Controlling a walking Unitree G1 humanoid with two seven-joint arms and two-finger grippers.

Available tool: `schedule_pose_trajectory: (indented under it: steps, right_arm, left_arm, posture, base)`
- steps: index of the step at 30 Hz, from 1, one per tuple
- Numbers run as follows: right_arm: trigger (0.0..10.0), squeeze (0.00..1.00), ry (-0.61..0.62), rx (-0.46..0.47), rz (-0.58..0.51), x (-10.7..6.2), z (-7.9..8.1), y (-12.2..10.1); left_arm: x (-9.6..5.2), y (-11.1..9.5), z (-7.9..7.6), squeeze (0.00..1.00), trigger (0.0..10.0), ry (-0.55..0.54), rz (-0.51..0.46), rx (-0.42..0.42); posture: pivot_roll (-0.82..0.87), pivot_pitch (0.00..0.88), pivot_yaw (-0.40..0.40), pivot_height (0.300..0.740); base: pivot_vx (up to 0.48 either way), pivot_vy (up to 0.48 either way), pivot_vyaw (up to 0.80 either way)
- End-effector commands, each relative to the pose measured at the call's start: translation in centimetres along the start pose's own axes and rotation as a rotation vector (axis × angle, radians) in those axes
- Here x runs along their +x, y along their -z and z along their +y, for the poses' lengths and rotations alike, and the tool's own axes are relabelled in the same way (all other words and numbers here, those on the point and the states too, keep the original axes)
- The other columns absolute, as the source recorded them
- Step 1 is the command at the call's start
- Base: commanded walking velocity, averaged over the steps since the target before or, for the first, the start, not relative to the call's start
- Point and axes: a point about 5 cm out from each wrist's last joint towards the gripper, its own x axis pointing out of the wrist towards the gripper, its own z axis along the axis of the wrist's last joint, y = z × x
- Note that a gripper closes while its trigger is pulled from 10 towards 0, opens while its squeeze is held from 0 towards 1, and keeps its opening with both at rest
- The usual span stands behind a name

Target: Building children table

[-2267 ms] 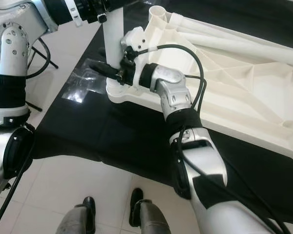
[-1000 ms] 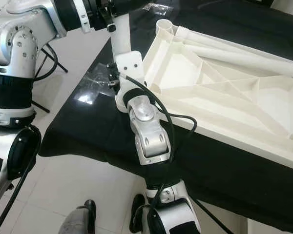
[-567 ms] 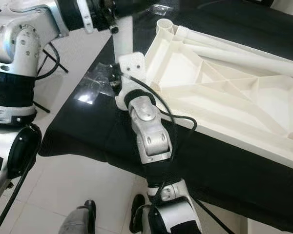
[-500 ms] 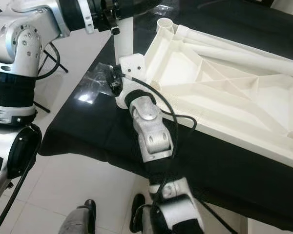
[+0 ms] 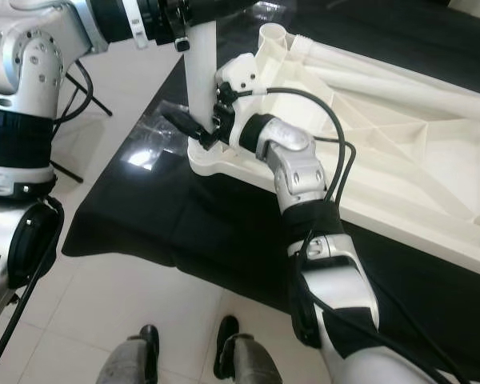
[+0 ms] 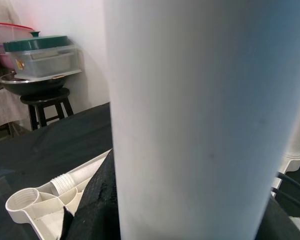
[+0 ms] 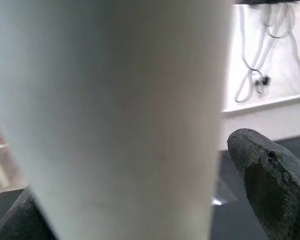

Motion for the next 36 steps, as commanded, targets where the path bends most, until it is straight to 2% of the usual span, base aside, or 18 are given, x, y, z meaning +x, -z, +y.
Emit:
schedule_pose_trajectory:
  steps: [1, 2, 5, 9, 15, 16, 17, 18, 24, 25, 26, 29, 30, 31, 32, 33, 34, 36]
  right_arm:
    - [0.0, 0.0, -0.204, -0.023, -0.061, 2.3, 2.1, -1.3]
    - [0.0, 0.0, -0.204, -0.023, -0.061, 2.3, 2.1, -1.3]
    - [0.0, 0.0, -0.366, 0.0, -0.096, 2.5, 2.7, -1.5]
    - [0.0, 0.0, -0.416, 0.002, -0.09, 2.7, 2.8, -1.2]
    - [0.0, 0.0, -0.44, -0.003, -0.084, 2.8, 2.9, -0.8]
    - [0.0, 0.0, -0.442, -0.007, -0.085, 2.8, 2.9, -0.7]
    - [0.0, 0.0, -0.442, -0.007, -0.085, 2.8, 2.9, -0.7]
    - [0.0, 0.0, -0.439, -0.01, -0.085, 2.8, 2.9, -0.6]
    - [0.0, 0.0, -0.373, -0.044, -0.052, 2.4, 2.6, 0.2]
    - [0.0, 0.0, -0.329, -0.056, -0.018, 2.2, 2.4, 0.8]
    - [0.0, 0.0, -0.221, -0.061, 0.064, 2.0, 2.3, 1.9]
    - [0.0, 0.0, -0.146, -0.068, 0.12, 1.7, 2.2, 2.8]
    - [0.0, 0.0, 0.216, -0.013, 0.247, 1.6, 1.8, 4.7]
    - [0.0, 0.0, 0.216, -0.013, 0.247, 1.6, 1.8, 4.7]
    - [0.0, 0.0, 0.376, 0.029, 0.309, 0.7, 4.1, 6.2]
    - [0.0, 0.0, 0.464, 0.072, 0.328, 0.1, 6.3, 6.7]
    - [0.0, 0.0, 0.464, 0.072, 0.328, 0.1, 6.3, 6.7]
    - [0.0, 0.0, 0.528, 0.092, 0.284, 0.1, 7.5, 6.2]
  left_arm:
    - [2.4, 0.6, -2.5, 0.0, 0.0, 0.187, -0.004, -0.039]
    - [2.4, 0.6, -2.5, 0.0, 0.0, 0.187, -0.004, -0.039]
    - [2.2, 1.0, -2.0, 0.0, 0.0, 0.185, 0.004, -0.044]
    - [1.8, 2.0, -0.9, 0.0, 0.0, 0.171, 0.015, -0.052]
    - [1.6, 2.7, -0.4, 0.0, 0.0, 0.155, 0.022, -0.046]
    - [1.6, 2.8, -0.4, 0.4, 0.0, 0.143, 0.02, -0.048]
    - [1.6, 2.8, -0.4, 0.4, 0.0, 0.143, 0.02, -0.048]
    - [1.6, 3.1, -0.3, 1.0, 9.6, 0.128, 0.026, -0.049]
    - [1.7, 3.8, -0.2, 1.0, 10.0, 0.099, 0.04, -0.058]
    - [1.8, 3.8, -0.2, 0.0, 10.0, 0.098, 0.034, -0.062]
    - [1.8, 3.7, 0.0, 0.0, 10.0, 0.087, 0.03, -0.06]
    - [1.8, 3.7, 0.0, 0.0, 10.0, 0.08, 0.027, -0.058]
    - [1.8, 3.5, 0.0, 0.0, 10.0, 0.076, 0.023, -0.057]
    - [1.8, 3.5, 0.0, 0.0, 10.0, 0.076, 0.023, -0.057]
    - [1.9, 3.1, -0.1, 0.0, 10.0, 0.076, 0.019, -0.053]
    - [1.9, 2.7, -0.4, 0.0, 10.0, 0.085, 0.018, -0.047]
    - [1.9, 2.7, -0.4, 0.0, 10.0, 0.085, 0.018, -0.047]
    - [2.5, 2.2, -1.1, 0.0, 10.0, 0.101, 0.015, -0.035]
  posture:
    - [0.15, 0.317, -0.032, 0.74]
    - [0.15, 0.317, -0.032, 0.74]
    - [0.16, 0.319, -0.033, 0.74]
    - [0.16, 0.321, -0.031, 0.74]
    - [0.16, 0.324, -0.029, 0.74]
    - [0.15, 0.324, -0.029, 0.74]
    - [0.15, 0.324, -0.029, 0.74]
    - [0.15, 0.324, -0.029, 0.74]
    - [0.14, 0.328, -0.036, 0.74]
    - [0.14, 0.328, -0.036, 0.74]
    - [0.14, 0.334, -0.057, 0.74]
    - [0.14, 0.334, -0.057, 0.74]
    - [0.14, 0.333, -0.081, 0.74]
    - [0.14, 0.333, -0.081, 0.74]
    - [0.16, 0.346, -0.077, 0.74]
    - [0.13, 0.35, -0.059, 0.74]
    - [0.13, 0.35, -0.059, 0.74]
    - [0.13, 0.334, -0.06, 0.74]
  base:
    - [0.0, 0.0, 0.0]
    - [0.0, 0.0, 0.0]
    - [0.0, 0.0, 0.0]
    - [0.0, 0.0, 0.0]
    - [0.0, 0.0, 0.0]
    - [0.0, 0.0, 0.0]
    - [0.0, 0.0, 0.0]
    - [0.0, 0.0, 0.0]
    - [0.0, 0.0, 0.0]
    - [0.0, 0.0, 0.0]
    - [0.0, 0.0, 0.0]
    - [0.0, 0.0, 0.0]
    - [0.0, 0.0, 0.0]
    - [0.0, 0.0, 0.0]
    - [0.0, 0.0, 0.0]
    - [0.0, 0.0, 0.0]
    - [0.0, 0.0, 0.0]
    - [0.0, 0.0, 0.0]
